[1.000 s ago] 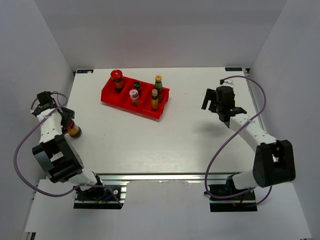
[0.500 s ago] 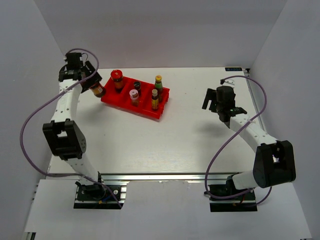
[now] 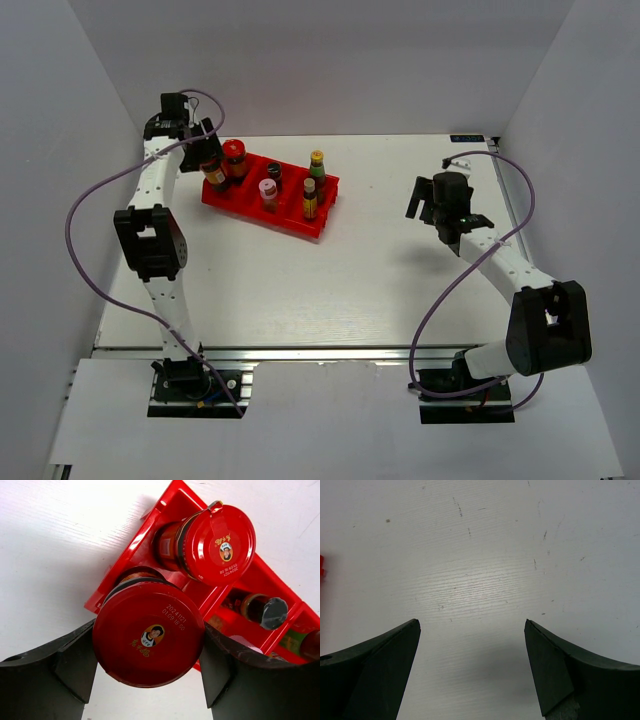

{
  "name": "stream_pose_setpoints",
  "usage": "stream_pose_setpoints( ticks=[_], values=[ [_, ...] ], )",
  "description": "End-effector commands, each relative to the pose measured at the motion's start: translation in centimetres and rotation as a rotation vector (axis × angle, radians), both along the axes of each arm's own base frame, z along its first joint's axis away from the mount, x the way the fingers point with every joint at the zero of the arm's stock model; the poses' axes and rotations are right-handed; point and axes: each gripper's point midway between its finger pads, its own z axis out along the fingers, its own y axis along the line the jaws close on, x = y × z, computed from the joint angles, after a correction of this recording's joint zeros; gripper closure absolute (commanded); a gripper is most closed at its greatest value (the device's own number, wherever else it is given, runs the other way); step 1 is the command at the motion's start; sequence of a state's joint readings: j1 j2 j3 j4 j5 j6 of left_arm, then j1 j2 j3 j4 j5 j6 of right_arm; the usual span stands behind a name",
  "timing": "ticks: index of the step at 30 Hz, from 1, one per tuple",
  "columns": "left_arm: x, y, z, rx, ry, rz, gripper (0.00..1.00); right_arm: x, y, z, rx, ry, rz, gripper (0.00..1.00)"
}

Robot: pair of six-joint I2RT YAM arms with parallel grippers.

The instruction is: Organize the condiment bottles

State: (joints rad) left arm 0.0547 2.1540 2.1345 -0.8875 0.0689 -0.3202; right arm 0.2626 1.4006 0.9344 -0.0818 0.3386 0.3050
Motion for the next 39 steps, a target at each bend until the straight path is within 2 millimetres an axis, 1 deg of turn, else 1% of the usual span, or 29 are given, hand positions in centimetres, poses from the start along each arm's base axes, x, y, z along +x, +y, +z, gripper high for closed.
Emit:
stream_pose_setpoints(
  ticks=[1, 3, 5, 6, 7, 8, 13, 14, 15, 22, 26, 28, 30, 32, 34, 35, 36, 38, 39],
  values=[
    [1.3, -0.4, 7.3, 0.013, -0.204, -0.045, 0.79, 0.3, -0.5, 0.3, -0.021, -0.008, -0.018, 0.11],
    [1.3, -0.6, 6.8, 0.01, -0.198, -0.051, 0.78, 0.4, -0.6, 0.3, -0.022, -0.009, -0.02, 0.11],
    [1.6, -0.8, 6.0, 0.005, -0.188, -0.064, 0.78, 0.5, -0.6, 0.3, -0.022, -0.01, -0.021, 0.11],
    [1.6, -1.1, 5.7, 0.001, -0.185, -0.074, 0.78, 0.5, -0.5, 0.3, -0.021, -0.008, -0.018, 0.11],
    [1.8, -1.3, 5.4, 0.0, -0.182, -0.076, 0.8, 0.5, -0.5, 0.1, -0.022, -0.003, -0.018, 0.11],
    [2.0, -1.4, 4.7, -0.002, -0.173, -0.078, 0.8, 0.6, -0.4, 0.2, -0.021, -0.006, -0.015, 0.11],
    [2.8, -1.9, 3.6, -0.012, -0.169, -0.091, 0.8, 0.6, -0.4, -0.2, -0.024, 0.005, -0.015, 0.11],
    [2.8, -1.9, 2.9, -0.013, -0.154, -0.089, 0.8, 0.6, -0.4, -0.1, -0.024, 0.005, -0.015, 0.11],
    [2.9, -2.0, 3.0, -0.01, -0.152, -0.088, 0.8, 0.7, -0.4, -0.2, -0.024, 0.005, -0.015, 0.11],
    [2.4, -1.9, 1.2, 0.007, -0.1, -0.078, 0.77, 0.6, -0.5, -0.4, -0.032, 0.015, -0.017, 0.11],
    [2.4, -2.4, 0.2, 0.001, -0.082, -0.088, 0.75, 0.5, -0.5, -0.2, -0.03, 0.007, -0.017, 0.11],
    [2.4, -2.5, -0.3, 0.003, -0.071, -0.089, 0.72, 0.5, -0.5, -0.2, -0.029, 0.006, -0.016, 0.11],
    [2.3, -2.3, -0.5, 0.013, -0.065, -0.084, 0.63, 0.5, -0.4, -0.2, -0.024, 0.006, -0.013, 0.11],
    [2.1, -2.1, -0.6, 0.019, -0.057, -0.08, 0.47, 0.5, -0.3, -0.4, -0.019, 0.011, -0.01, 0.11],
    [2.1, -2.0, -0.6, 0.027, -0.058, -0.076, 0.4, 0.6, -0.1, -0.5, -0.012, 0.014, -0.002, 0.11],
    [2.0, -1.9, -0.4, 0.029, -0.061, -0.073, 0.33, 0.6, 0.0, -0.6, -0.01, 0.015, -0.002, 0.11],
    [2.1, -2.0, -0.2, 0.031, -0.065, -0.075, 0.23, 0.6, 0.0, -0.6, -0.008, 0.015, -0.001, 0.11],
    [2.1, -2.2, 0.3, 0.027, -0.08, -0.09, 0.2, 0.6, 0.0, -0.6, -0.008, 0.015, -0.001, 0.11],
    [2.2, -2.2, 0.7, 0.024, -0.091, -0.091, 0.15, 0.6, 0.0, -0.5, -0.009, 0.013, -0.001, 0.11]
  ],
)
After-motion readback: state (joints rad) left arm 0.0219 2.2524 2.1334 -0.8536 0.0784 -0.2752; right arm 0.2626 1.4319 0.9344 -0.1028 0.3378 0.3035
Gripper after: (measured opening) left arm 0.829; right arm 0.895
